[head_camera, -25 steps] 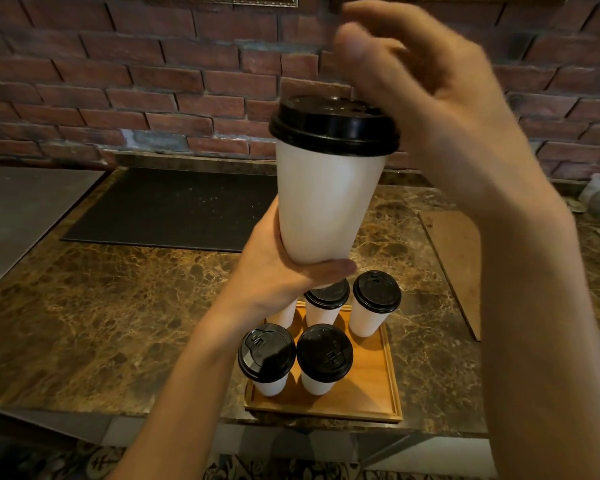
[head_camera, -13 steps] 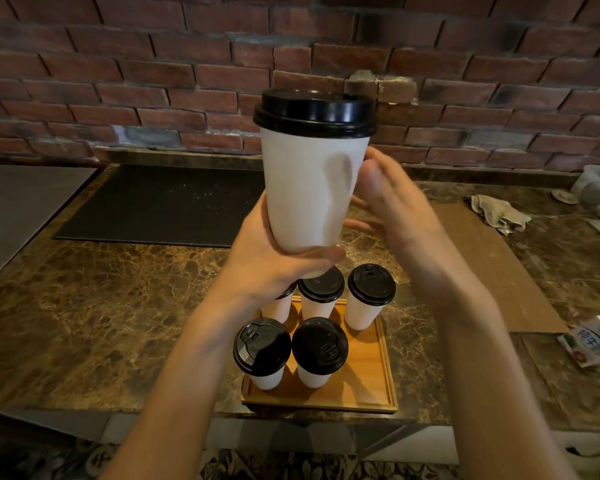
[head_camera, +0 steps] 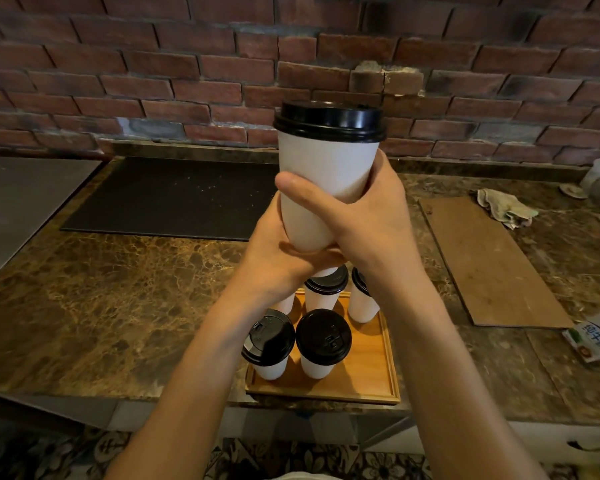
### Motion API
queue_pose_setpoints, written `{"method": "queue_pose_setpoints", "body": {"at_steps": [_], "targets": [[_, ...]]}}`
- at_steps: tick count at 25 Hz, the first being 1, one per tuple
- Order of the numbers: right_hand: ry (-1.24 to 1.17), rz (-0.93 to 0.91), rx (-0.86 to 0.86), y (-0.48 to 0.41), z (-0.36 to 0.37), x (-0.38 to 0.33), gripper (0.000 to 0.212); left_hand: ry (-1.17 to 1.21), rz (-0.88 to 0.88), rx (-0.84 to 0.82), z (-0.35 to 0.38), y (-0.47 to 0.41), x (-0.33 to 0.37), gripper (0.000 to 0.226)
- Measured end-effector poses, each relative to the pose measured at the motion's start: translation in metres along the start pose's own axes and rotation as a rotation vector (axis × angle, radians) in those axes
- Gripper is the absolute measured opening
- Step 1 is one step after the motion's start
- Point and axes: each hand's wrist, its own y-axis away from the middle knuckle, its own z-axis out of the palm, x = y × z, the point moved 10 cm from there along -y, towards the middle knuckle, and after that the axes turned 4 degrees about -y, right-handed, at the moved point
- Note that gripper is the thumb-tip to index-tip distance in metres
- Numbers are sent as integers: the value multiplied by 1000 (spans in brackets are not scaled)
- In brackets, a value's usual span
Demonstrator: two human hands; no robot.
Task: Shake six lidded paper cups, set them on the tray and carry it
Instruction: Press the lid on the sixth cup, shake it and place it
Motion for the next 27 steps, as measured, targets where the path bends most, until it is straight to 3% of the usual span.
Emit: {"method": "queue_pose_setpoints", "body": {"at_steps": [12, 19, 27], "targets": [[15, -31, -37, -3, -3, -14, 75, 7, -21, -86, -3, 7, 6, 79], [-47, -51, -210, 2, -2, -27, 63, 45, -51, -282, 0, 11, 10, 80], [-160, 54, -295, 6, 1, -17, 61, 94, -10, -275, 7, 14, 17, 76]]}}
